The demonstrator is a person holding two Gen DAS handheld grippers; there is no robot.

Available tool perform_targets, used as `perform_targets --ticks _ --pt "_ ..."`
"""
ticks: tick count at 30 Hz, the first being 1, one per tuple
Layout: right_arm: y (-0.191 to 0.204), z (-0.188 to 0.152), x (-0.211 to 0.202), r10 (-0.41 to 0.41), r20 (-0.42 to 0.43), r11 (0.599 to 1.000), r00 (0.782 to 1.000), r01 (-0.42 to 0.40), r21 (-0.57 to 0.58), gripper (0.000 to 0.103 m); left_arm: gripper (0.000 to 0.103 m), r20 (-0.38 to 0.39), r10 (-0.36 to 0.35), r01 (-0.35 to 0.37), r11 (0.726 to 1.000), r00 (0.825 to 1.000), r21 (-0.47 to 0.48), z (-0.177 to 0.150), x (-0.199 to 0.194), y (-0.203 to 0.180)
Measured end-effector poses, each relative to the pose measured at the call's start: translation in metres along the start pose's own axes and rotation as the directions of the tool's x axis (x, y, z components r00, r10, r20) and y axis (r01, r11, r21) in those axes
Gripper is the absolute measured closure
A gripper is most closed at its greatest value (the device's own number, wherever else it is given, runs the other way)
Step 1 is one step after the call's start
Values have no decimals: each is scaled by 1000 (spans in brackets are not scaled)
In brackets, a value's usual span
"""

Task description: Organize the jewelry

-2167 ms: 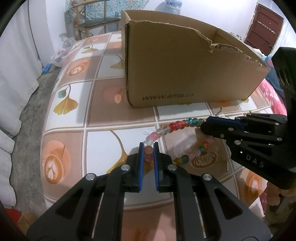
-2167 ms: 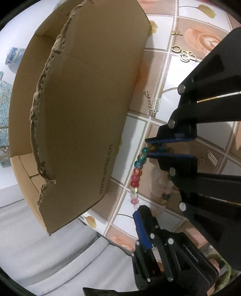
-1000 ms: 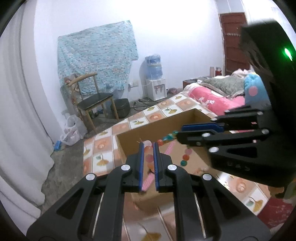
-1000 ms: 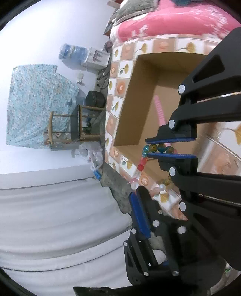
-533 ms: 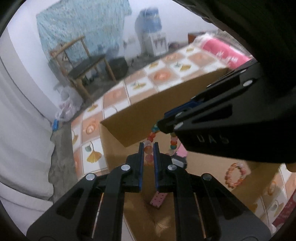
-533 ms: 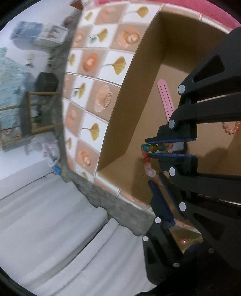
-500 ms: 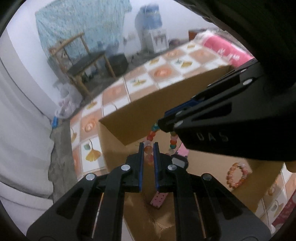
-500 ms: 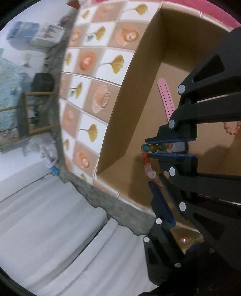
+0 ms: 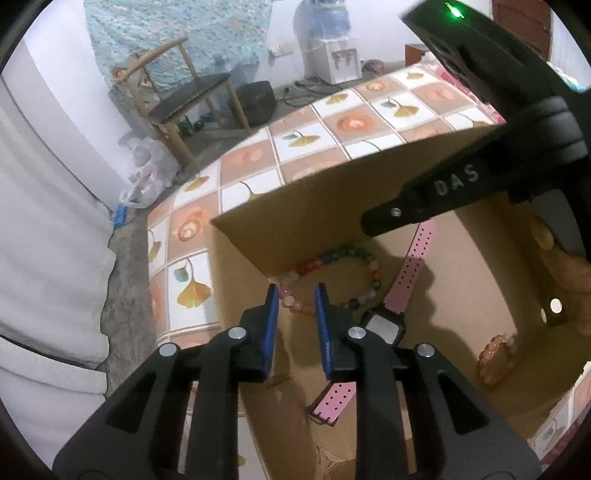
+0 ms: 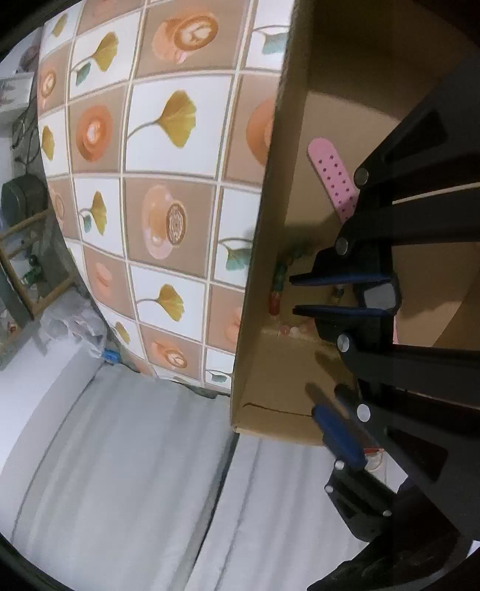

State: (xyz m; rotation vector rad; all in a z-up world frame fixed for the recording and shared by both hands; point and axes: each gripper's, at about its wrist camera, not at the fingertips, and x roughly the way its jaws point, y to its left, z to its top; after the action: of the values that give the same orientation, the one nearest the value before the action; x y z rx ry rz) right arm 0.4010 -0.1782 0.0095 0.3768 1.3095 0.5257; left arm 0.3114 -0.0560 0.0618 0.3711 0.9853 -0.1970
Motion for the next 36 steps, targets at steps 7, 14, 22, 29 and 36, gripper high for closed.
perform_targets --ticks 7,14,22,29,36 --pt "27 -26 -54 -38 79 995 996 45 -84 72 54 119 -31 37 998 992 -49 -11 -56 11" --pt "75 -115 -155 -45 284 966 958 114 -232 45 25 254 -74 96 993 964 -75 -71 -141 20" --pt "75 -258 -175 -94 366 949 926 194 -248 24 17 242 -170 215 961 955 -175 -165 -152 23" --pt "22 -339 -93 -240 209 969 948 247 -6 24 17 79 -241 252 950 967 -184 -234 -83 -24" --pt "14 -359 -60 -380 181 924 907 381 32 24 17 15 -298 296 937 954 -187 -252 -45 -53"
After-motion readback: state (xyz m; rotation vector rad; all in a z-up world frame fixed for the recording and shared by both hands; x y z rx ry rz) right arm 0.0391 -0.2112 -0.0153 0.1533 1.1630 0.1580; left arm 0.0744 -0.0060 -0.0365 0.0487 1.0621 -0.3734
